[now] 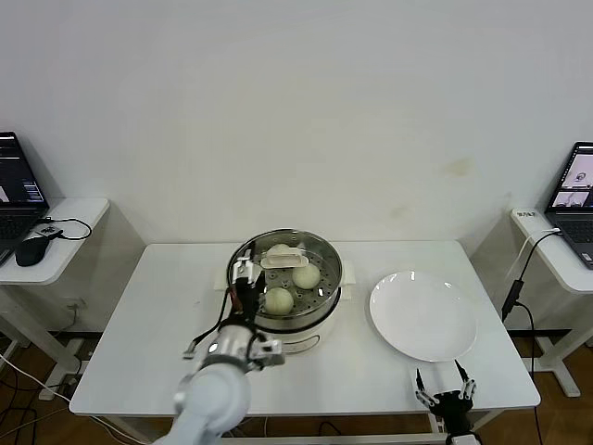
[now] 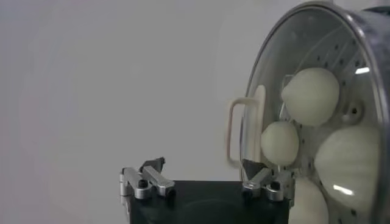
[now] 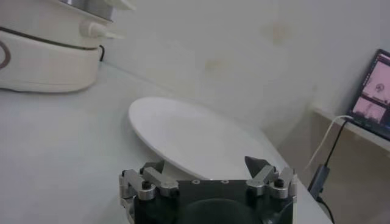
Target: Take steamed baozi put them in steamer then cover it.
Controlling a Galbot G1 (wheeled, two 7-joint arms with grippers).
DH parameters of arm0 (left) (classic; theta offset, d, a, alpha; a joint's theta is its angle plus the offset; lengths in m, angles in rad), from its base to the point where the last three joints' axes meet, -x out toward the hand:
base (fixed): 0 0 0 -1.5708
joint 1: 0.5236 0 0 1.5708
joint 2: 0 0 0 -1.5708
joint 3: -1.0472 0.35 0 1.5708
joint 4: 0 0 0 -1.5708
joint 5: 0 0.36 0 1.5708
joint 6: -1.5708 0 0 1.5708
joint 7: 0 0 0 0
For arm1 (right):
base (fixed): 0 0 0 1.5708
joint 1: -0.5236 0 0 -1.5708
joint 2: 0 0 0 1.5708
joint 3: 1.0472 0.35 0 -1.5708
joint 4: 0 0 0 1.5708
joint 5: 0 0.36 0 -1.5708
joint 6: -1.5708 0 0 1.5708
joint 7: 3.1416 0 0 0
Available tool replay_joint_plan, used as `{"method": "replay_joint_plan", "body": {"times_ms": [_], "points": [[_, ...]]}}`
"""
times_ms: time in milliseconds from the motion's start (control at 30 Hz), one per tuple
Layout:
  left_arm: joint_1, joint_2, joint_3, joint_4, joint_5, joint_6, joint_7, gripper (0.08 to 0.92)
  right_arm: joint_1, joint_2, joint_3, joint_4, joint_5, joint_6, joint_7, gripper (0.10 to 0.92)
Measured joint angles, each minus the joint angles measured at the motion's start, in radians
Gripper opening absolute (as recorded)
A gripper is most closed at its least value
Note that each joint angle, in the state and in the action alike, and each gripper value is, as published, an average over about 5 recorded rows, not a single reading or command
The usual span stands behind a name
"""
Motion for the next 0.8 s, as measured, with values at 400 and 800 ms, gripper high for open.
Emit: {"method": "replay_joint_plan", "body": {"times_ms": [400,800], "points": [[0.359,0.111,-0.342,-0.141,-0.690,-0.232,-0.258,0.823,-0.039,-0.035,-0.022,0.042,0.052,0.001,-0.008,0.823],[0.624,0.073,-0.497,-0.124,-1.318,-0.450,-0.400,0.823,-0.136,-0.131,-0.108,0.157,0.208,-0.007,-0.031,0.823]]}}
